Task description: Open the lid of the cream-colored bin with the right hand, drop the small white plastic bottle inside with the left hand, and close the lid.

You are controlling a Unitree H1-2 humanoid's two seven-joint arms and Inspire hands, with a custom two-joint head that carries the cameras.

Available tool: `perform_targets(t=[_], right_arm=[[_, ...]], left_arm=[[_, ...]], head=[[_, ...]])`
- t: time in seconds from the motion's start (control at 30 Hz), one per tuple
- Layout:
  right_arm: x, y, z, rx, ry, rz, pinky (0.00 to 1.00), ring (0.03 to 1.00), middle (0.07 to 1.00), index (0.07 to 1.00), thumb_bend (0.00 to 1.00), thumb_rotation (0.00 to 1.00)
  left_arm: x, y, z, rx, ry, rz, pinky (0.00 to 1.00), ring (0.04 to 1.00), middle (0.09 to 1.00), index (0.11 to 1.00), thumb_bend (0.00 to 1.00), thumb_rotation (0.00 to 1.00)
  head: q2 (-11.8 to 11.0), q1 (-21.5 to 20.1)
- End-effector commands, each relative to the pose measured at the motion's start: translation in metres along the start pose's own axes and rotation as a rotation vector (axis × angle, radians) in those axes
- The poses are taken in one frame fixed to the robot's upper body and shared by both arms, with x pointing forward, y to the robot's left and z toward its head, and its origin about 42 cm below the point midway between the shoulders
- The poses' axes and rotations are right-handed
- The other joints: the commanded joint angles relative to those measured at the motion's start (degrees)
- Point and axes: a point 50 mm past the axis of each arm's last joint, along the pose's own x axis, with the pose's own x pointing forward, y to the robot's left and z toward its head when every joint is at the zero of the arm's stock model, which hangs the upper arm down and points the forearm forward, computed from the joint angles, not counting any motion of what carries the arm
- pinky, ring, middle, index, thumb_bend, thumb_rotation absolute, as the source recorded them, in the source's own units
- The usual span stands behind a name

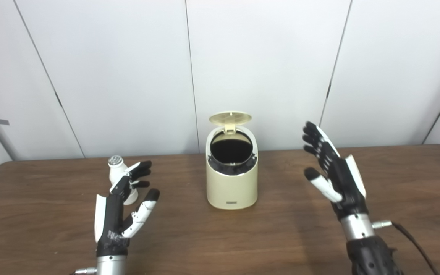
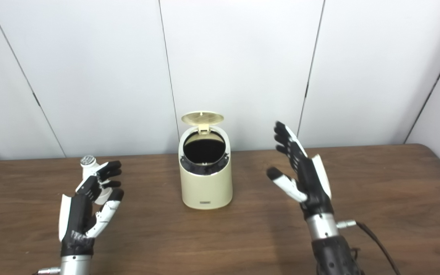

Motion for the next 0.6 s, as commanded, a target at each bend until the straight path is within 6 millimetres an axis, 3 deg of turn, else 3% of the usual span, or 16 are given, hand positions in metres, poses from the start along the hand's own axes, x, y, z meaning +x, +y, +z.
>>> perform_targets(t=[0.0,0.3,0.57], right_arm=[[0.004,-0.002,0.008,0.007,-0.1,-0.022,0.83,0.881,0.887,0.894,1.0,0.8],[-0.015,-0.006,-0.021,0.025,-0.079,-0.039,0.85,0.883,0.893,0.891,1.0,0.79],[-0.014,-0.009,-0.016,0.009,-0.082,-0.053,0.84,0.889,0.899,0.895,1.0,0.79]], left_arm=[[0.015,0.003,0.014,-0.001,-0.085,0.024,0.65,0.747,0.771,0.753,0.75,0.65],[0.015,0.007,0.015,-0.014,-0.085,0.026,0.64,0.746,0.773,0.753,0.77,0.66],[0.022,0.011,0.019,0.017,-0.09,0.047,0.64,0.741,0.769,0.758,0.75,0.67]], head=[[0.1,0.0],[0.1,-0.2],[-0.4,0.1]])
